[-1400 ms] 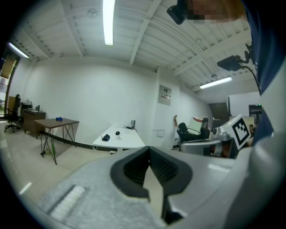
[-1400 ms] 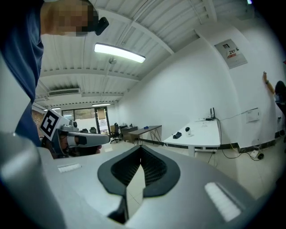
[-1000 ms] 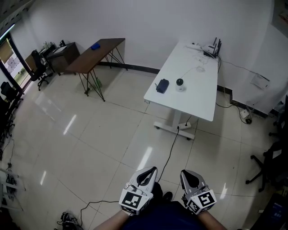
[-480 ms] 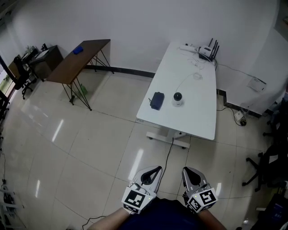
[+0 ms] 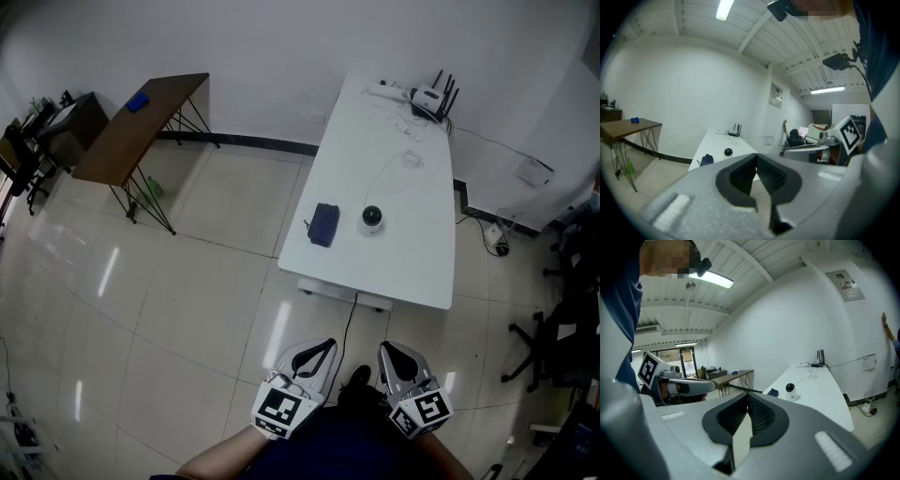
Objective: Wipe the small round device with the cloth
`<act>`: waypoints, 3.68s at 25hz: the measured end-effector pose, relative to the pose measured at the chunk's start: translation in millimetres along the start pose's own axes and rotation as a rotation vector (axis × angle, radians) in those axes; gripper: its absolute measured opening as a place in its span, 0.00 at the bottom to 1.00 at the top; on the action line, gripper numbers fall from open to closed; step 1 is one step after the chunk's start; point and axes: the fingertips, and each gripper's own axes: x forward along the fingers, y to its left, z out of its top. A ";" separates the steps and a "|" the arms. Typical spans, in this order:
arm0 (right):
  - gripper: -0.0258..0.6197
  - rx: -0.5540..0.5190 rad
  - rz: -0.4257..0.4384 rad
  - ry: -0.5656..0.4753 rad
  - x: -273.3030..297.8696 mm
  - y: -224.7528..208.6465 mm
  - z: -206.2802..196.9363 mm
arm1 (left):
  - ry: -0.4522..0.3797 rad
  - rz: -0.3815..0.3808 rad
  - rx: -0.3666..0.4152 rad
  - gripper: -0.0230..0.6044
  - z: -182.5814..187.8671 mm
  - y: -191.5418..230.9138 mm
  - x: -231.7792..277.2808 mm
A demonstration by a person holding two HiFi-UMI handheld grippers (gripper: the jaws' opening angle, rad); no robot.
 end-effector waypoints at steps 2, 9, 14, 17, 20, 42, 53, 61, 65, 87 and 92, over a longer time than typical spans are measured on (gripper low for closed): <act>0.06 0.008 -0.001 -0.007 14.0 -16.2 2.4 | 0.012 0.024 0.004 0.07 0.5 13.8 18.7; 0.06 0.065 0.081 -0.034 80.0 -87.5 21.4 | 0.052 0.129 0.037 0.13 13.2 58.5 99.2; 0.06 0.029 0.155 -0.039 118.6 -134.6 53.7 | 0.048 0.173 0.037 0.14 37.4 75.8 161.9; 0.06 0.028 0.169 -0.032 133.2 -162.9 64.2 | 0.039 0.186 0.040 0.14 48.2 79.1 196.4; 0.06 0.036 0.173 -0.016 144.7 -190.1 67.9 | 0.051 0.203 0.030 0.14 48.6 83.9 225.3; 0.06 0.064 0.036 0.040 197.3 -212.2 74.7 | 0.277 0.233 -0.047 0.26 -25.1 204.0 275.4; 0.06 0.082 -0.019 0.051 193.5 -215.4 73.5 | 0.715 0.314 0.043 0.27 -150.2 264.5 313.8; 0.06 0.107 -0.053 0.066 187.5 -222.7 65.7 | 0.791 0.322 0.043 0.39 -173.9 280.8 330.4; 0.06 0.115 -0.043 0.071 187.5 -220.5 62.3 | 0.768 0.342 0.099 0.31 -176.0 286.0 329.7; 0.11 0.457 0.248 0.048 219.4 -200.2 74.4 | -0.072 -0.523 -0.864 0.16 67.0 173.7 261.5; 0.32 0.642 0.486 0.065 229.5 -163.7 85.9 | -0.156 -0.683 -0.941 0.17 100.7 147.5 251.9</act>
